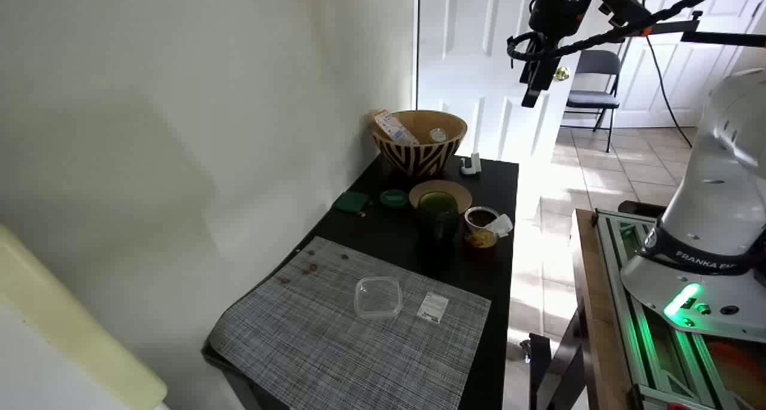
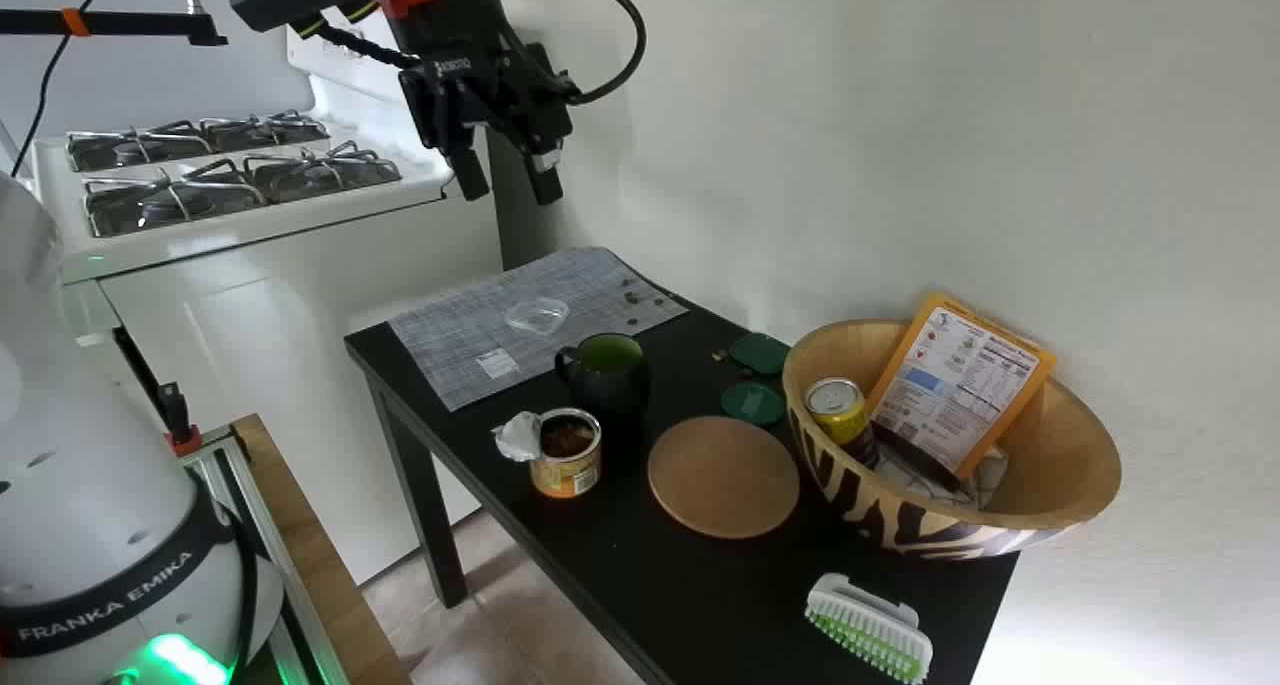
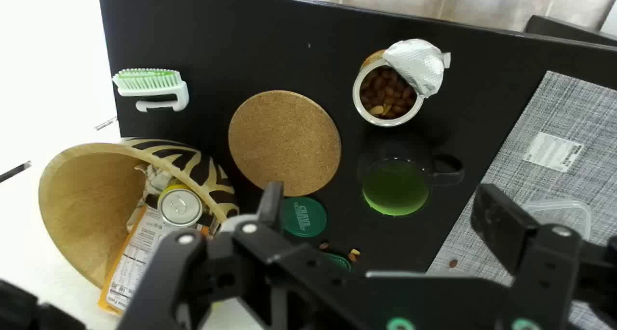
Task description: Put the brush in the brown bowl
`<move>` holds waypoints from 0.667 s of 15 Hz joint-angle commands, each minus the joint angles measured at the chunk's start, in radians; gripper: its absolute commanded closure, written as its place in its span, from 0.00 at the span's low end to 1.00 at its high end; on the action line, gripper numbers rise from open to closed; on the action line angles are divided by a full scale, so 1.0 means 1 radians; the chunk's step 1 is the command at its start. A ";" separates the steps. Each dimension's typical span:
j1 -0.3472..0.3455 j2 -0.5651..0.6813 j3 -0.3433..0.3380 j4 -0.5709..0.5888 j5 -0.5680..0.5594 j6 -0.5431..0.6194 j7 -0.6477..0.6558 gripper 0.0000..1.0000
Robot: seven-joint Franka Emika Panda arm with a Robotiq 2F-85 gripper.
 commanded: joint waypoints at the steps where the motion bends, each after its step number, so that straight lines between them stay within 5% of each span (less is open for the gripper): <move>1: 0.013 0.002 -0.010 0.000 -0.009 -0.005 0.009 0.00; 10: -0.010 0.032 -0.015 -0.001 -0.001 0.015 0.055 0.00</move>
